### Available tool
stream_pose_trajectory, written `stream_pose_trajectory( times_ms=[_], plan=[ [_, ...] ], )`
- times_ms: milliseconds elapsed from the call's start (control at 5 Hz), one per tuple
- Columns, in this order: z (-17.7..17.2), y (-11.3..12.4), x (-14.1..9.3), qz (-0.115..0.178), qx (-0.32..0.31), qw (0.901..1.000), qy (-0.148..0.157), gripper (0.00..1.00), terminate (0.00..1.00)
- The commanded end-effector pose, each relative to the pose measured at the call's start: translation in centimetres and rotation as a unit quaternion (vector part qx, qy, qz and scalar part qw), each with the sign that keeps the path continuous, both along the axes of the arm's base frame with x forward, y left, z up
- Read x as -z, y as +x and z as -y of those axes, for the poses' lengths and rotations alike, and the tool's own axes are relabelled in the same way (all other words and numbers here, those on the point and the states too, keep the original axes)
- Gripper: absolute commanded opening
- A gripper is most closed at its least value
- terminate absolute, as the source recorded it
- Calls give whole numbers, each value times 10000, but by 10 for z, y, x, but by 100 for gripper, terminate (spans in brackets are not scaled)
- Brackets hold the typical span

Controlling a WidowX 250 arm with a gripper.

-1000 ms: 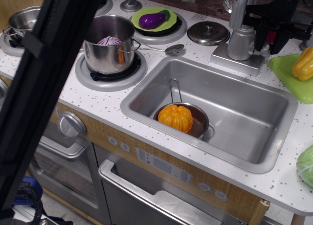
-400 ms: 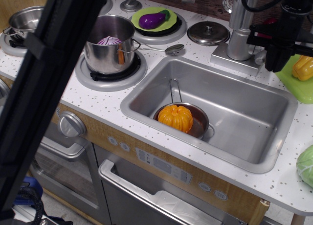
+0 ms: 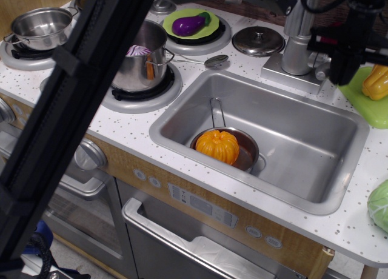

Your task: Turn lever vertical to front

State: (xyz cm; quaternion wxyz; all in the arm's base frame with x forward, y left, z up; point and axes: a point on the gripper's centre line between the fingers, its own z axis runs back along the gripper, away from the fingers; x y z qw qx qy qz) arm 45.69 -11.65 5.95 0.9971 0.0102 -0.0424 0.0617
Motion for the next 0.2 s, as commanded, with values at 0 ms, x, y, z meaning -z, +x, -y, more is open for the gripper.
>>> stream_pose_trajectory(
  times_ms=[0],
  plan=[
    [-5, 5, -31, 367, -104, 9993, 62, 100, 100]
  ],
)
